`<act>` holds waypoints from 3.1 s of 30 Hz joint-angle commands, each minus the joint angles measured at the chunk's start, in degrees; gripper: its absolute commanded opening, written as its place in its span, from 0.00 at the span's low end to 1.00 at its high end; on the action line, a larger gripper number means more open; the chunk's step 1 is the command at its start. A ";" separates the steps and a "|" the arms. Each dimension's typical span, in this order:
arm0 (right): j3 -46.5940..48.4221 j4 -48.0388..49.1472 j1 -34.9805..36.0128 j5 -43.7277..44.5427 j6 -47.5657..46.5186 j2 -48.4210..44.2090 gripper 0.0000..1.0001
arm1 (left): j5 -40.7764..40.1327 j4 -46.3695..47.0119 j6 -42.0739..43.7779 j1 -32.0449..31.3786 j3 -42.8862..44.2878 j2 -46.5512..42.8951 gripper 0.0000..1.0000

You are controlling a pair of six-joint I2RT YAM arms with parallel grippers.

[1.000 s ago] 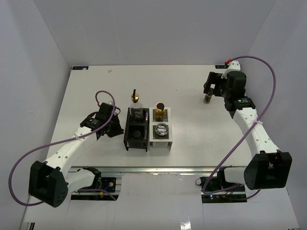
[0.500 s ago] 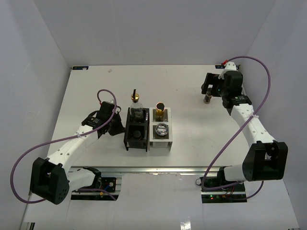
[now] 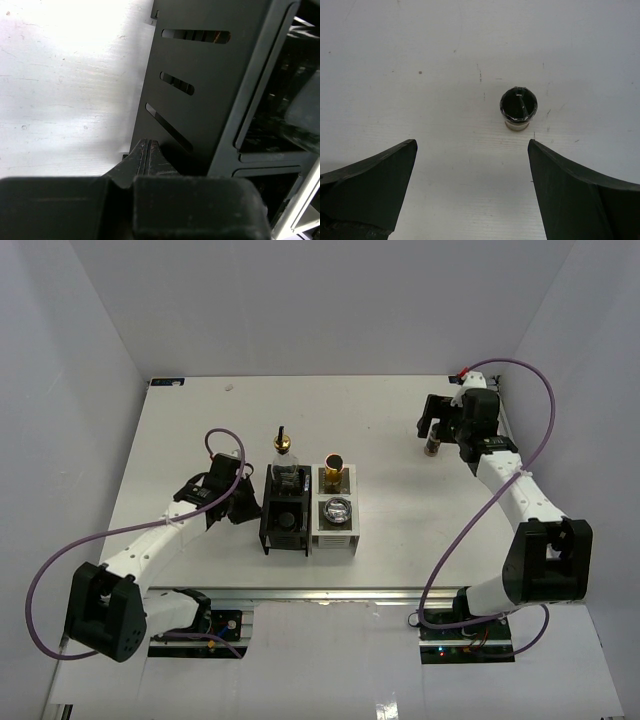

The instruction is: Organize the condiment bottles

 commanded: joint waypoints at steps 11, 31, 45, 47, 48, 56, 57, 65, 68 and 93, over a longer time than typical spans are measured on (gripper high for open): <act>8.89 0.95 -0.74 5.86 -2.76 11.67 0.98 | 3.73 5.89 -1.03 -0.88 -1.92 2.17 0.00; 11.57 0.31 -1.17 5.53 -3.67 18.17 0.87 | -2.23 2.00 0.91 -1.10 3.13 8.86 0.93; 13.26 -3.46 -1.17 8.25 -4.85 19.12 0.74 | -6.45 0.36 0.69 -0.21 4.05 7.95 0.98; 12.95 -3.58 -1.15 8.48 -4.76 18.72 0.74 | -6.65 0.52 0.64 0.26 4.49 8.64 0.98; 12.75 -3.86 -1.11 8.88 -4.60 18.36 0.74 | -6.85 0.68 0.64 0.43 4.81 9.05 0.97; 13.49 -4.69 -1.08 8.69 -5.78 16.47 0.75 | -6.98 0.69 1.84 2.19 8.81 10.80 0.41; 14.32 -5.74 -1.08 8.48 -5.85 17.06 0.75 | -7.09 0.59 1.87 2.36 9.29 10.91 0.24; 14.98 -6.91 -1.12 6.99 -5.90 18.18 0.75 | -4.46 1.81 2.58 2.73 11.88 14.94 0.00; 14.59 -6.55 -1.08 6.54 -5.90 18.18 0.76 | -1.98 3.74 3.26 2.81 12.75 16.78 0.00; 15.13 -7.63 -1.17 7.88 -6.66 15.05 0.77 | 5.14 7.94 2.84 -1.65 24.65 30.35 0.00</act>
